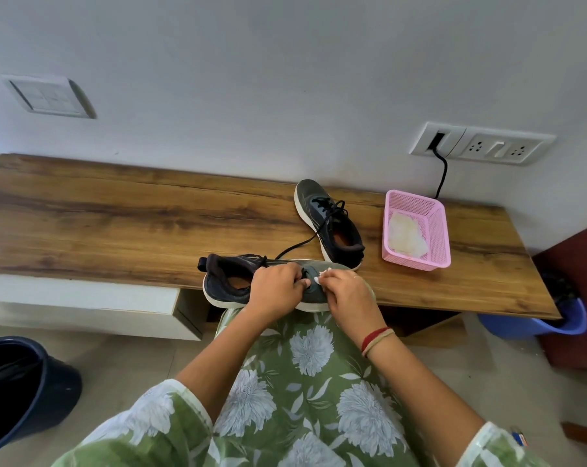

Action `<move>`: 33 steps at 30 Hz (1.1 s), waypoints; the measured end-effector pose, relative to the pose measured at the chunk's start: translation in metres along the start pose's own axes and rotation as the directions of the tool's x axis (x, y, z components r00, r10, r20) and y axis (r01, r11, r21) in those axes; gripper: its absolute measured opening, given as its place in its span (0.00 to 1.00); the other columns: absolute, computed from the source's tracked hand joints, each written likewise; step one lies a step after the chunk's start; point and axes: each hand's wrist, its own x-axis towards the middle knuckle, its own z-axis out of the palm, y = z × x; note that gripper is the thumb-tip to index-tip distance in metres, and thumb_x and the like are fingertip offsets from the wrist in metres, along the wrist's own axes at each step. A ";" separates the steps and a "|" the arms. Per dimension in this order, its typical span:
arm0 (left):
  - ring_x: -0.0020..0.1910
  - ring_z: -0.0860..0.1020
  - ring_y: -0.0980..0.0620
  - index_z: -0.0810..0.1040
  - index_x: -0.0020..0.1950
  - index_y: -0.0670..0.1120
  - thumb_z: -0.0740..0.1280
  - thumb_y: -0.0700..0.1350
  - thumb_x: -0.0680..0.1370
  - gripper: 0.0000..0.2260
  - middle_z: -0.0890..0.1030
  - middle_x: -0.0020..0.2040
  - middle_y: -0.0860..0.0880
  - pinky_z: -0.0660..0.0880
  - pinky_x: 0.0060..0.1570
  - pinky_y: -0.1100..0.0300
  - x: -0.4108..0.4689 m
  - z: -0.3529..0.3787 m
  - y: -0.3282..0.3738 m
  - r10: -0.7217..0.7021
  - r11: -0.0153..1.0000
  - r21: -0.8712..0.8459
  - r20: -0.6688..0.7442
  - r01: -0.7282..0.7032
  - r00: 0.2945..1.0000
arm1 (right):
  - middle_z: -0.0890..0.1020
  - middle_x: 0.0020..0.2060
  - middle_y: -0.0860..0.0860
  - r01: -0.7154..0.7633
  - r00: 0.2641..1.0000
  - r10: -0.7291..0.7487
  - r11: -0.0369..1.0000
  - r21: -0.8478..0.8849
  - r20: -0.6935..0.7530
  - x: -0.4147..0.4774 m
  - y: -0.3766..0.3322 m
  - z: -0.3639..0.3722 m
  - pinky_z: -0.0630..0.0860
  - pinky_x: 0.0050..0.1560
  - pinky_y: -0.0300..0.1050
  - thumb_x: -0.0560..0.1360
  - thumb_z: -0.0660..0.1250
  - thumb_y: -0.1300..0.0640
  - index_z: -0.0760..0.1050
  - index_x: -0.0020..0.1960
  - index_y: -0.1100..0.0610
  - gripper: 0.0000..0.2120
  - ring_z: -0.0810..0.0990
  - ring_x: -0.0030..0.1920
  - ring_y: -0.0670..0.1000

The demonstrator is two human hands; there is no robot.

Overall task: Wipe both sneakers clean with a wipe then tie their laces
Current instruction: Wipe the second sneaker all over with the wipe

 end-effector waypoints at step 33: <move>0.32 0.66 0.51 0.72 0.40 0.43 0.66 0.50 0.79 0.13 0.69 0.32 0.49 0.61 0.34 0.57 0.053 -0.039 -0.012 -0.043 0.952 -0.240 0.507 0.189 0.861 | 0.82 0.47 0.52 0.392 0.920 -0.385 0.911 -0.130 0.075 0.000 0.009 -0.005 0.80 0.45 0.42 0.63 0.72 0.68 0.81 0.50 0.59 0.16 0.81 0.47 0.53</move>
